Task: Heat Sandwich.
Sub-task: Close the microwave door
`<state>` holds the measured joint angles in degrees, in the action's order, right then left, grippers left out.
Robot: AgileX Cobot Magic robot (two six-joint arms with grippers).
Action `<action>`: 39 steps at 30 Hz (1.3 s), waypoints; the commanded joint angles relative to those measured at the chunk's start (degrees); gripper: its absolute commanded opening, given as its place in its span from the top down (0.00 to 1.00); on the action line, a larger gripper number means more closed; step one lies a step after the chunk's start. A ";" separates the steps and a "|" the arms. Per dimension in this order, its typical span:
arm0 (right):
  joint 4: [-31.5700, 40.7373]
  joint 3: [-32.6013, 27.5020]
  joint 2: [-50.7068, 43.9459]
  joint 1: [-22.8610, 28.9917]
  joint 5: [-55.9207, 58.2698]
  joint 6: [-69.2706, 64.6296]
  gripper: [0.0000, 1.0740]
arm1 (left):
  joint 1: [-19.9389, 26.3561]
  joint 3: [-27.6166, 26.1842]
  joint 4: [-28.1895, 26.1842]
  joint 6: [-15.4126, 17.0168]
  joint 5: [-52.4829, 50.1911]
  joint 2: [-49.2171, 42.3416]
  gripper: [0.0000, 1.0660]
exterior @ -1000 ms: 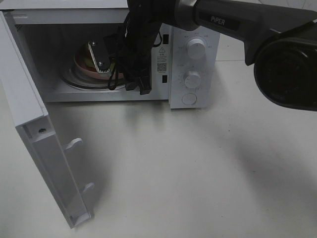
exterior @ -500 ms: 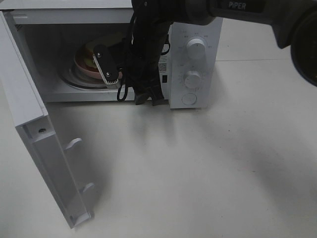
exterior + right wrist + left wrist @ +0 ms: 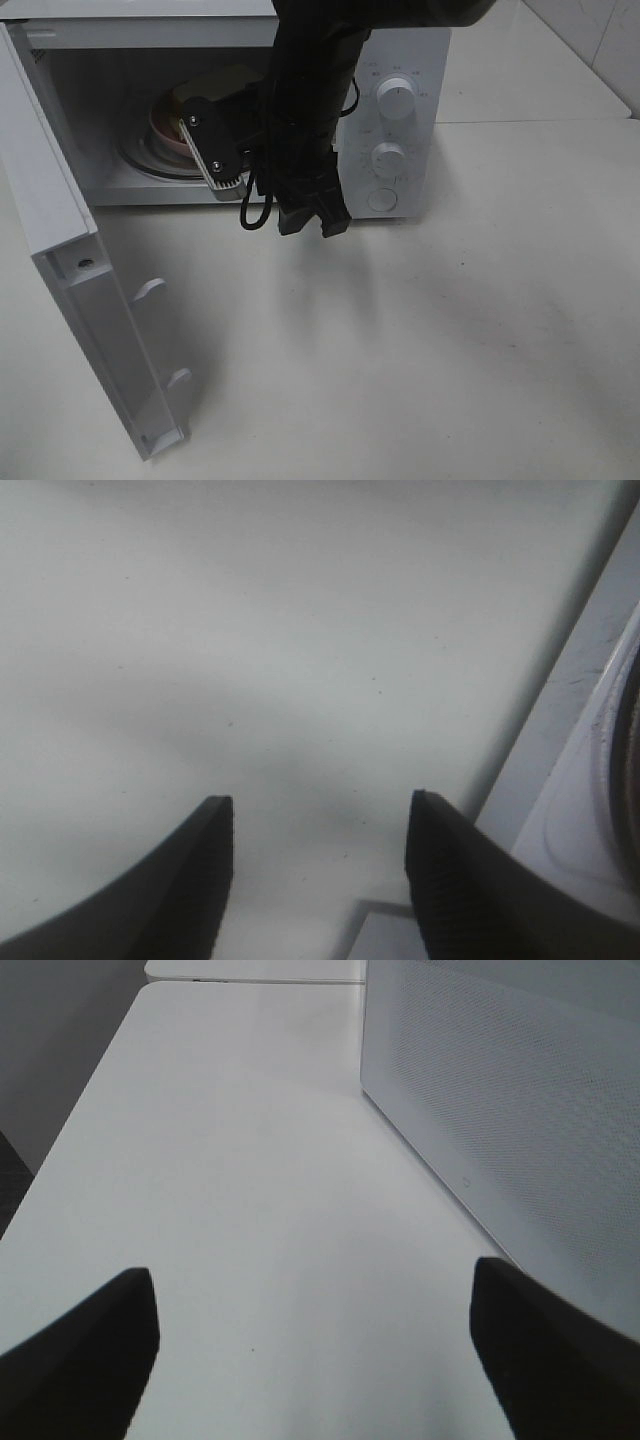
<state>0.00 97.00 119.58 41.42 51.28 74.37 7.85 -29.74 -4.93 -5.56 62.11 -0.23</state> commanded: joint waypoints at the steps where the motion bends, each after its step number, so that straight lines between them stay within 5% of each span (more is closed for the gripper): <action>1: 0.00 -3.55 -3.27 0.06 1.32 -3.61 0.51 | -0.29 0.17 0.11 0.46 -0.92 -1.03 0.24; 21: -3.78 -25.90 -24.64 -0.23 1.15 -37.93 0.51 | -0.29 0.17 0.11 0.46 -0.92 -1.03 0.24; 39: -9.00 -28.25 -34.72 -11.80 6.82 -75.06 0.51 | -0.29 0.17 0.11 0.46 -0.92 -1.03 0.24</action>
<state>-8.31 69.16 85.49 30.02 57.24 0.74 7.85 -29.74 -4.93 -5.56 62.11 -0.23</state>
